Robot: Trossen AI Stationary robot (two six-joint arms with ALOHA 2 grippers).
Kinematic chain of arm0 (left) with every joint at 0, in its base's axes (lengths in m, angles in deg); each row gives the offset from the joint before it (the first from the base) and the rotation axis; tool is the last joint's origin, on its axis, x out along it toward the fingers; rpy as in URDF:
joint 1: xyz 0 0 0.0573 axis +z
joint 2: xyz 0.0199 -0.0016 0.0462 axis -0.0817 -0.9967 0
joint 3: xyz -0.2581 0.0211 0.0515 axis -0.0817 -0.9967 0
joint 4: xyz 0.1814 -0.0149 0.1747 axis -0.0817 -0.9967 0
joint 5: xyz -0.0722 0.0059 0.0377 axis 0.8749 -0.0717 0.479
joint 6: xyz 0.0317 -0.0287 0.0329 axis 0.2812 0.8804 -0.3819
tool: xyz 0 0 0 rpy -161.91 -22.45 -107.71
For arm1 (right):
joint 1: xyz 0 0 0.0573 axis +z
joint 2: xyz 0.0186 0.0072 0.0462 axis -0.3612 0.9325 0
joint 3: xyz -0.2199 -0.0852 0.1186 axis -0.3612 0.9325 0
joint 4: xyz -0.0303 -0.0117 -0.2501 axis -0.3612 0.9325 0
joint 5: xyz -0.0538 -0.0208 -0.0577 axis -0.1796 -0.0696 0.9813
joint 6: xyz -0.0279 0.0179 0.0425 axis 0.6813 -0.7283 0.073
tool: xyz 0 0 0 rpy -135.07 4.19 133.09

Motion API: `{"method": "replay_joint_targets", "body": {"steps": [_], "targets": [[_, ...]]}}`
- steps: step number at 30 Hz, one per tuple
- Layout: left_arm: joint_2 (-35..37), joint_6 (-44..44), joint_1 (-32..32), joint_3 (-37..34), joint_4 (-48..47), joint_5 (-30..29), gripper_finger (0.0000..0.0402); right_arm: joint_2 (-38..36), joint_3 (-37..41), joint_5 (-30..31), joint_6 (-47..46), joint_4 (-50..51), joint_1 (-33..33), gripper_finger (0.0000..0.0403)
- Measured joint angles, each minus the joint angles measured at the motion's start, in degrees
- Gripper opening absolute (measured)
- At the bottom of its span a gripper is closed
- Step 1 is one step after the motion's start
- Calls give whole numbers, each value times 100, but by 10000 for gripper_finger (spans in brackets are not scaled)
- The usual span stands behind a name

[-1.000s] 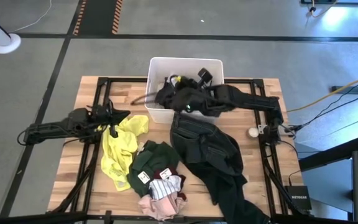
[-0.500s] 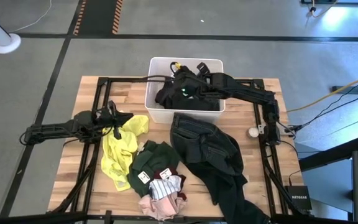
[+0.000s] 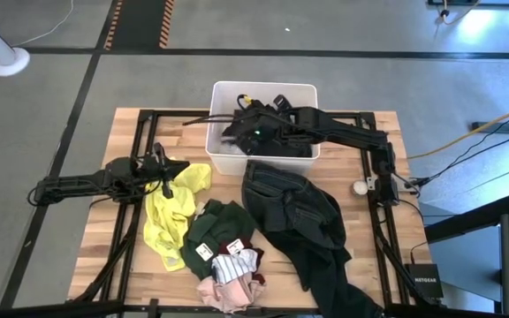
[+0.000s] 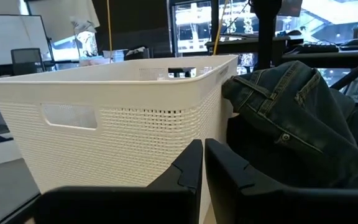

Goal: Sort clothes
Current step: Put the bottom white sock into the white laundry organizer, then put the white sock into the white laundry organizer

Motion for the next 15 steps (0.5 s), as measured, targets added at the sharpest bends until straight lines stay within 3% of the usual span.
{"method": "replay_joint_targets", "body": {"steps": [4, 6, 15], "targets": [[-1, -6, 0, -2, 0, -1, 13, -32, -10, -1532, -17, -5, 339, 174], [1, -6, 0, -2, 0, -2, 13, 24, -9, -1989, -11, -20, 665, 174], [-12, 73, 0, -2, 0, -2, 13, 707, -9, -2154, 6, -259, 2196, 175]]}}
